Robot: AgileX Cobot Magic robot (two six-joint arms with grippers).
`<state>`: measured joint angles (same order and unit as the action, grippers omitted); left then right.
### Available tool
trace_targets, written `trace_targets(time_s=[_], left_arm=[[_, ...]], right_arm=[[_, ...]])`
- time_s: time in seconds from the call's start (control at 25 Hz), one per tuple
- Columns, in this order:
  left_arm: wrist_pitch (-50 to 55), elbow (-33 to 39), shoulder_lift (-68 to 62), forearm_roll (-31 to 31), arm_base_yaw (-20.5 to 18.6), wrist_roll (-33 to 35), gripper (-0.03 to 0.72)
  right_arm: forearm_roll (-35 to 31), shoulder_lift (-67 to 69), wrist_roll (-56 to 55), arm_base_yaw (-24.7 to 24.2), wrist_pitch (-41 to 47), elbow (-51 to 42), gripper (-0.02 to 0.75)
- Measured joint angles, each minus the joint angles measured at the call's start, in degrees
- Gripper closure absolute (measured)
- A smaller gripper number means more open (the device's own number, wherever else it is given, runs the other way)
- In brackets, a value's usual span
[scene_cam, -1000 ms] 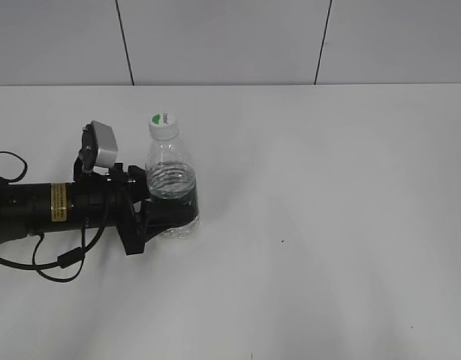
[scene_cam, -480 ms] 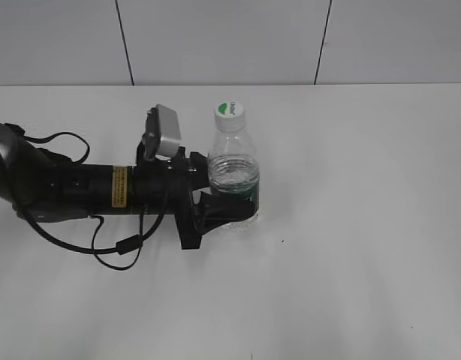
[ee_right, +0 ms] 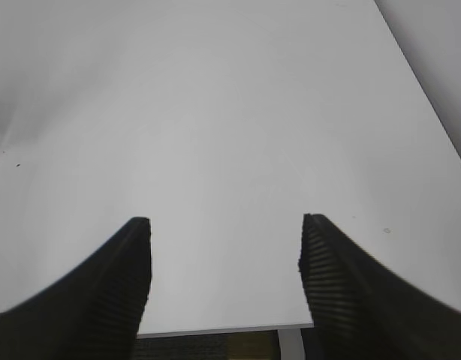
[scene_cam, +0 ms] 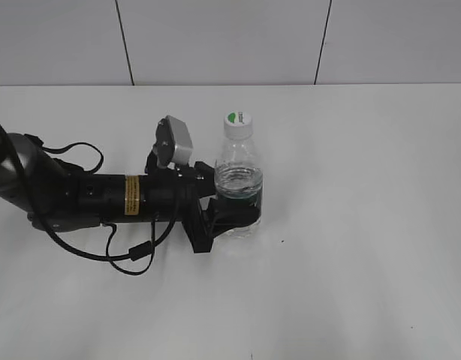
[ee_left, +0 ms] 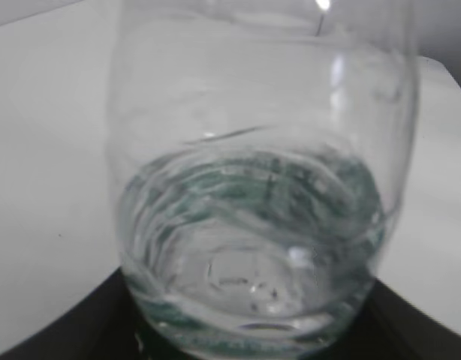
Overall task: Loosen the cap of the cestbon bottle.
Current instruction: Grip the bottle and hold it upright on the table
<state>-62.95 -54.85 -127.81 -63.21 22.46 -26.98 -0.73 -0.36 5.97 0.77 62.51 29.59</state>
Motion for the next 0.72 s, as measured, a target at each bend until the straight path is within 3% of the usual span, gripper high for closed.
trace_targets(time_s=[0.72], left_arm=[[-0.76,-0.1,-2.51,0.63,0.0,0.0,0.272]], right_arm=[[-0.33,0.99,-0.18,0.0,0.0,0.29,0.259]])
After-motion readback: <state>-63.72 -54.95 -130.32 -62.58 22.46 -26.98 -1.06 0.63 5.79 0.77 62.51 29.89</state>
